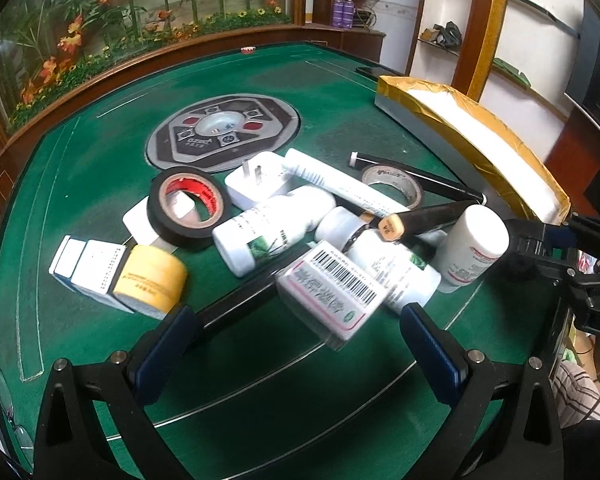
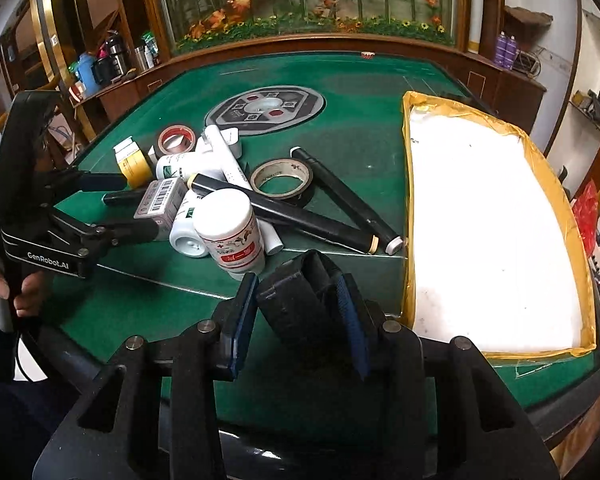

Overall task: Organize rigid objects
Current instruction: 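Grasp the black plastic part with the right tool while the left grasps the barcode medicine box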

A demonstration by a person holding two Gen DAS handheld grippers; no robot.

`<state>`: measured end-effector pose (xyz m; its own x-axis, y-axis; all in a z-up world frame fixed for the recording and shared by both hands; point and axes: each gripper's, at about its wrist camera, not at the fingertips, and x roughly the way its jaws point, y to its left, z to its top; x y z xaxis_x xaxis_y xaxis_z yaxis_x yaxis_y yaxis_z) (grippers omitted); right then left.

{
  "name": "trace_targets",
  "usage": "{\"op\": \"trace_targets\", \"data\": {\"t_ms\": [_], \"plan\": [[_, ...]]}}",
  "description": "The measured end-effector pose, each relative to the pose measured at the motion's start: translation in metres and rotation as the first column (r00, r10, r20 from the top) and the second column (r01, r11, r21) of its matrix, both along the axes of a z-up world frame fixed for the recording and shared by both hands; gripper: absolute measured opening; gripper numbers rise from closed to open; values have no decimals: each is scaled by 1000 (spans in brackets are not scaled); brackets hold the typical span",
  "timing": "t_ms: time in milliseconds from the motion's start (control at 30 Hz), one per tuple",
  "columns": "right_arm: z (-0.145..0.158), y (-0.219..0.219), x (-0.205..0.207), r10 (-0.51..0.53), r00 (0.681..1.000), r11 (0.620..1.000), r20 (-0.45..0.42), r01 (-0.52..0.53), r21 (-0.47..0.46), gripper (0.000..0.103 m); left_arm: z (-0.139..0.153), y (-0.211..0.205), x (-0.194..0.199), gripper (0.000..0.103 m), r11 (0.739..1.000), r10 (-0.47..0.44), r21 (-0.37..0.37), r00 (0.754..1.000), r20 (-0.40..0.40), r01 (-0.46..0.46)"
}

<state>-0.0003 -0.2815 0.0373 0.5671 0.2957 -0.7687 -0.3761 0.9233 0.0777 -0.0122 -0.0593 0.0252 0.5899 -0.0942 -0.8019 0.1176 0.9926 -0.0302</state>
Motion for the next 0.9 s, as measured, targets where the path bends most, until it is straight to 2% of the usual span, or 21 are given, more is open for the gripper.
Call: {"op": "trace_targets", "data": {"t_ms": [367,433,500,633,900], "plan": [[-5,-8,-3,-16,1000,1000,12,16,12,40,-12,-11,21,102,998,1,56,1000,-31,0],[-6,-8,-3,-17,1000,1000,13,17,20,40,-16,-13,22,102,996,5,84,999,-35,-2],[-6,-9,-4,-15,1000,1000,13,15,28,40,-19,-18,21,96,994,-1,109,999,-35,4],[-5,-7,-4,-8,1000,999,9,8,34,40,-17,-21,19,93,993,-10,115,1000,-27,14],[-3,0,-4,1,1000,1000,1,-1,21,40,-14,-27,16,81,990,-23,140,1000,-6,23]]}}
